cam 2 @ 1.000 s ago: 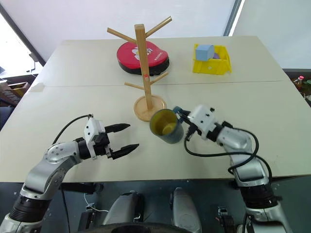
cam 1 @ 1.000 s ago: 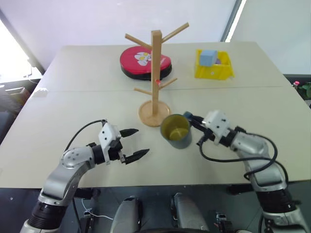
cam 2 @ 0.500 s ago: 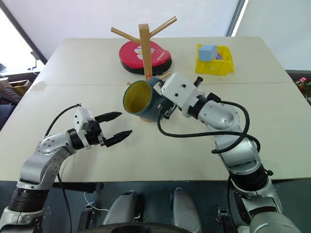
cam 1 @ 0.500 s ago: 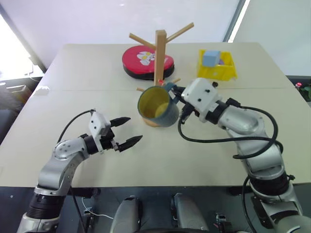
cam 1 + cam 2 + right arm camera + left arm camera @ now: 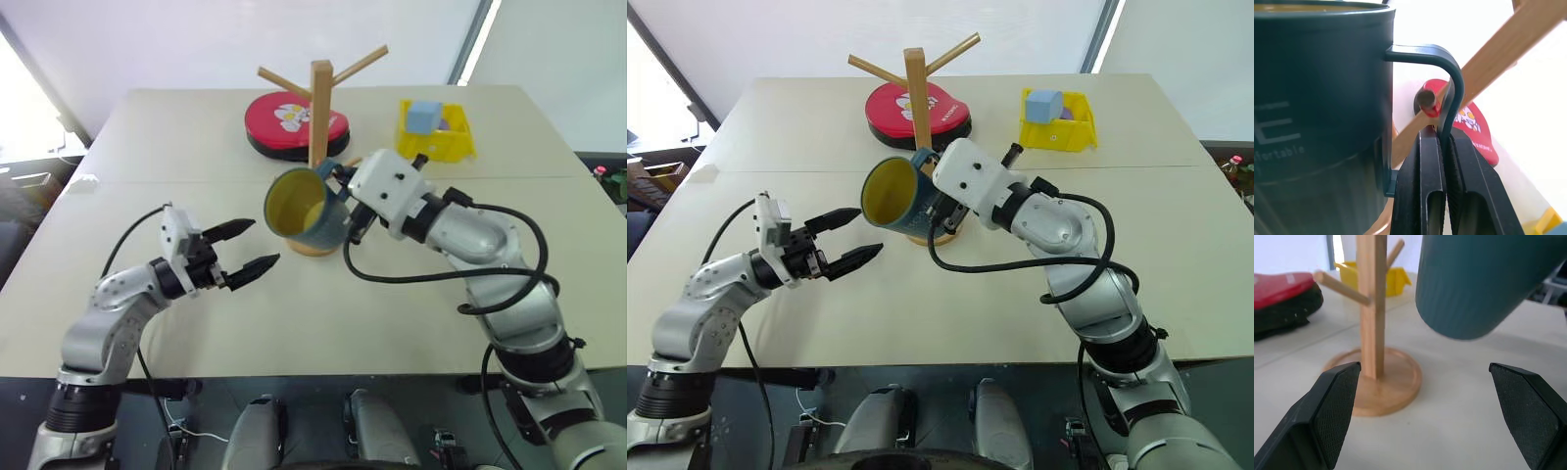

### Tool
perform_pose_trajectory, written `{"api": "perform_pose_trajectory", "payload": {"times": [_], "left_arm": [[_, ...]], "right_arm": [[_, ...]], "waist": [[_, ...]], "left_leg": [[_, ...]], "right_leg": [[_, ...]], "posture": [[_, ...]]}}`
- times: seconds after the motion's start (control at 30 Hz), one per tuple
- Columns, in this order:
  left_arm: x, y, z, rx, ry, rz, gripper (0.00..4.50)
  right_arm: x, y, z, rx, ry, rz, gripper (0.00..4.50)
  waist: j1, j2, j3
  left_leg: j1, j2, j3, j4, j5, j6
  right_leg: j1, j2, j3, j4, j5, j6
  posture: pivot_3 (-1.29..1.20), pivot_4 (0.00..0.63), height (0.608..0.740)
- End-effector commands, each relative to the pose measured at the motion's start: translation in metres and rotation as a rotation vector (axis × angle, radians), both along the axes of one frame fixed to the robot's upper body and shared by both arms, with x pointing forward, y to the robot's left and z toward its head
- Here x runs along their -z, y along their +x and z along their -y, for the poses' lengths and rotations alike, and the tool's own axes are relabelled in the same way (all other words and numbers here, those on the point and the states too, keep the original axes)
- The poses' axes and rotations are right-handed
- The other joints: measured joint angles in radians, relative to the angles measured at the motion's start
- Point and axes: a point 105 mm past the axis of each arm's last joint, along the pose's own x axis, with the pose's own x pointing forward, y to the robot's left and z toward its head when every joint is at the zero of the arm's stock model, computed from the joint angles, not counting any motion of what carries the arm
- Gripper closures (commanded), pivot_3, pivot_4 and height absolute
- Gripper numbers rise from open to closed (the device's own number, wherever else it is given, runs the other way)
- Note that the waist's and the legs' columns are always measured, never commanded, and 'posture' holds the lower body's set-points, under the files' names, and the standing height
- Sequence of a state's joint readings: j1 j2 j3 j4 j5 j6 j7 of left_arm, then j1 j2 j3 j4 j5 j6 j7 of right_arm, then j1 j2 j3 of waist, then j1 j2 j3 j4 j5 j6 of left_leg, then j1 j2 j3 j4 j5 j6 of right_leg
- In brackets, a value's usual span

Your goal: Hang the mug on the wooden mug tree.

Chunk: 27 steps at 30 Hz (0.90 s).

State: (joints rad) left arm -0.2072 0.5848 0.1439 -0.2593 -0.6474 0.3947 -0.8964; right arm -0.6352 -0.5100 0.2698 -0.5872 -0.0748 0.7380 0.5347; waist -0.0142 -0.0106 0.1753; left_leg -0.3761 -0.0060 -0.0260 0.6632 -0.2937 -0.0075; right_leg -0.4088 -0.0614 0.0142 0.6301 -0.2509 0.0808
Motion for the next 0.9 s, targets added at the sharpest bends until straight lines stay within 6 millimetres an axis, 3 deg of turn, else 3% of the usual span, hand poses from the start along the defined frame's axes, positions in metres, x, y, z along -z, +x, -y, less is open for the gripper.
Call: {"api": "perform_pose_trajectory", "payload": {"times": [0.03,0.23,0.87,0.9], "left_arm": [[-0.03,-0.006,-0.004,0.029,-0.013,0.078,0.0],[-0.048,-0.009,-0.007,0.052,-0.031,0.078,0.0],[-0.059,-0.014,-0.003,0.074,-0.02,0.1,0.0],[-0.06,-0.013,-0.002,0.073,-0.019,0.102,0.0]], "right_arm": [[-0.014,0.0,-0.002,0.008,0.004,0.062,4.43],[-0.017,0.008,-0.002,0.029,0.0,0.052,4.43],[-0.004,0.023,-0.005,0.073,-0.008,-0.003,4.43],[-0.005,0.023,-0.006,0.074,-0.004,0.001,4.16]], "waist": [[0.0,0.0,0.0],[-0.001,0.0,0.0],[-0.001,0.0,0.0],[-0.001,0.0,0.0]], "left_leg": [[0.0,0.0,0.0,0.0,0.0,0.0],[0.0,0.0,0.0,0.0,0.0,0.0],[0.0,0.0,0.0,-0.001,0.0,0.0],[0.0,0.0,0.0,-0.001,0.0,0.0]], "right_leg": [[0.0,0.0,0.0,0.0,0.0,0.0],[0.0,0.0,0.0,0.0,0.0,0.0],[0.0,0.0,0.0,0.0,0.0,0.0],[0.0,0.0,0.0,0.0,0.0,0.0]], "posture": [[0.0,0.15,0.735],[0.0,0.15,0.735],[0.0,0.15,0.735],[0.0,0.15,0.735]]}}
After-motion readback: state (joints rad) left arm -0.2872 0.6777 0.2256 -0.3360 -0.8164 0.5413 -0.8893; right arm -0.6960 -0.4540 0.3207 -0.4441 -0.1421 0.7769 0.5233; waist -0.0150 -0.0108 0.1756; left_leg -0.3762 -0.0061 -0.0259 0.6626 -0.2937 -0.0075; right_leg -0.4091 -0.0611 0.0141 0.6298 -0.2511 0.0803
